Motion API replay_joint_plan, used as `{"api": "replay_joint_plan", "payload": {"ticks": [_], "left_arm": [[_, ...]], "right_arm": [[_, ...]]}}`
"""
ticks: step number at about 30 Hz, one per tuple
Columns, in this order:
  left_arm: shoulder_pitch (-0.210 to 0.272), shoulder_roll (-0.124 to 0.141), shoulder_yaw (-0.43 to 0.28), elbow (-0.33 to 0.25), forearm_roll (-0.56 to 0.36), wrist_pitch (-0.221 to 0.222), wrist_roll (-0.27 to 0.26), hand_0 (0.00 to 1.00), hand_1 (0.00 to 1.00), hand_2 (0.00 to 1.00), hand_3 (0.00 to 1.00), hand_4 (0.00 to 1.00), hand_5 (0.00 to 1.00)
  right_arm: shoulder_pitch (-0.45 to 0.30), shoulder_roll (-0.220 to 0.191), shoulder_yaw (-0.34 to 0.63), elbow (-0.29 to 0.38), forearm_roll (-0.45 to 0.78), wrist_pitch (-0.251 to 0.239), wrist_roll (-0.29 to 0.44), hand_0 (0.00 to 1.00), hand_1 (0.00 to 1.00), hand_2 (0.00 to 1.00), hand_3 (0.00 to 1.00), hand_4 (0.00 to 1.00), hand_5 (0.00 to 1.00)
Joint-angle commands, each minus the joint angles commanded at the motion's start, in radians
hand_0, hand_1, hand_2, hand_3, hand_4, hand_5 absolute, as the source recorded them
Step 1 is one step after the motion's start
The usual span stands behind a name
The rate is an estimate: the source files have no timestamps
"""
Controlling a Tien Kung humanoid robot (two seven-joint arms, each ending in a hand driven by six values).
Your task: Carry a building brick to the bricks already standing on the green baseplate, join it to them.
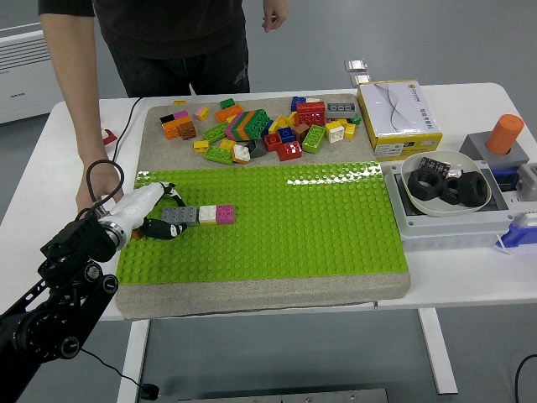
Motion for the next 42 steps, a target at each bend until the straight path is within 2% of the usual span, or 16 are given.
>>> {"api": "replay_joint_plan", "payload": {"ticks": [9, 10, 42], "left_arm": [[0.005, -0.006, 0.000, 0.006, 0.000, 0.007, -0.003, 0.994, 0.957, 0.934, 0.519, 0.641, 0.112], [0.005, -0.006, -0.001, 0.006, 0.001, 0.007, -0.003, 0.993, 0.957, 0.933, 0.545, 0.616, 0.086], [0.006, -0.009, 0.006, 0.011, 0.003, 0.018, -0.013, 0.987, 0.955, 0.934, 0.627, 0.613, 0.067]], "right_arm": [[-0.001, 0.001, 0.009, 0.000, -0.009, 0.001, 0.000, 0.680, 0.675, 0.772, 0.826, 0.889, 0.998], [-0.001, 0.001, 0.009, 0.000, -0.010, 0.001, 0.000, 0.680, 0.676, 0.772, 0.825, 0.889, 0.998], [0.001, 0.001, 0.011, 0.000, -0.016, 0.000, -0.002, 0.680, 0.675, 0.770, 0.825, 0.889, 0.998]]}}
